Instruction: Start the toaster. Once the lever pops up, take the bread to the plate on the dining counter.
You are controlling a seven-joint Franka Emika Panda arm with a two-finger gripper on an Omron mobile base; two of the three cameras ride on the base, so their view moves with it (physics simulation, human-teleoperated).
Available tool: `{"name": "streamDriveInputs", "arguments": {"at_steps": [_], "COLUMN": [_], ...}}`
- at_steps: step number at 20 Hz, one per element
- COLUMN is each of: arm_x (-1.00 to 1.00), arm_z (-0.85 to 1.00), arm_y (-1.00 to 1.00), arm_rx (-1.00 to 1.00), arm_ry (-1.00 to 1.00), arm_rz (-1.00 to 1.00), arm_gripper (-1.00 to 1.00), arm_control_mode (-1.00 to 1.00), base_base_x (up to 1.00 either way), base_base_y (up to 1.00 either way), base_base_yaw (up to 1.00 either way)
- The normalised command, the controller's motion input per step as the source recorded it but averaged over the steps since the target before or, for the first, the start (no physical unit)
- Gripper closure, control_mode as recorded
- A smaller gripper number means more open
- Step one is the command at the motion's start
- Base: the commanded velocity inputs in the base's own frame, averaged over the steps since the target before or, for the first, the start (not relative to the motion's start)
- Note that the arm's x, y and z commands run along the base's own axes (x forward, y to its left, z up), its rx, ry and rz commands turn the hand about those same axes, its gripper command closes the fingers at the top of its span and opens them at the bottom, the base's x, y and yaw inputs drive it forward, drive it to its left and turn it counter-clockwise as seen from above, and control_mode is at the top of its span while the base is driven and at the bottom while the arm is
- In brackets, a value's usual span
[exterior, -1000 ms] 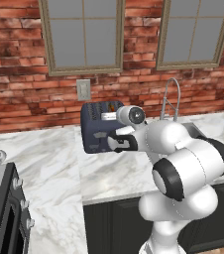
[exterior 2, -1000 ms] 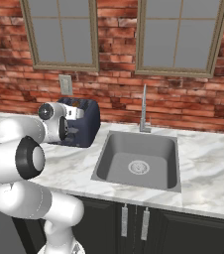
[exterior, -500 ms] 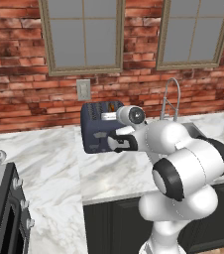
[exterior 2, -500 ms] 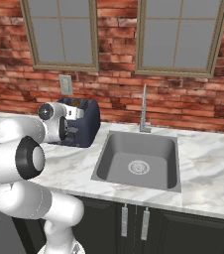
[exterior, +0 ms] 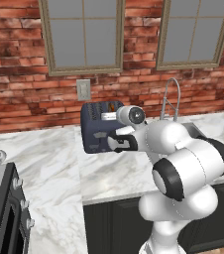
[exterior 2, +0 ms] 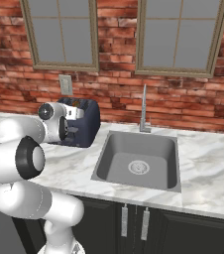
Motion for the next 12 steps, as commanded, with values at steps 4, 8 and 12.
{"name": "streamDriveInputs", "arguments": {"at_steps": [4,8,12], "arm_x": [0.00,0.00,0.00], "arm_z": [0.00,0.00,0.00], "arm_y": [0.00,0.00,0.00], "arm_rx": [0.00,0.00,0.00], "arm_ry": [0.00,0.00,0.00], "arm_rz": [0.00,0.00,0.00], "arm_gripper": [-1.00,-1.00,-1.00], "arm_control_mode": [-1.00,-1.00,-1.00], "base_base_x": [0.00,0.00,0.00], "base_base_y": [0.00,0.00,0.00], "base_base_yaw": [0.00,0.00,0.00]}}
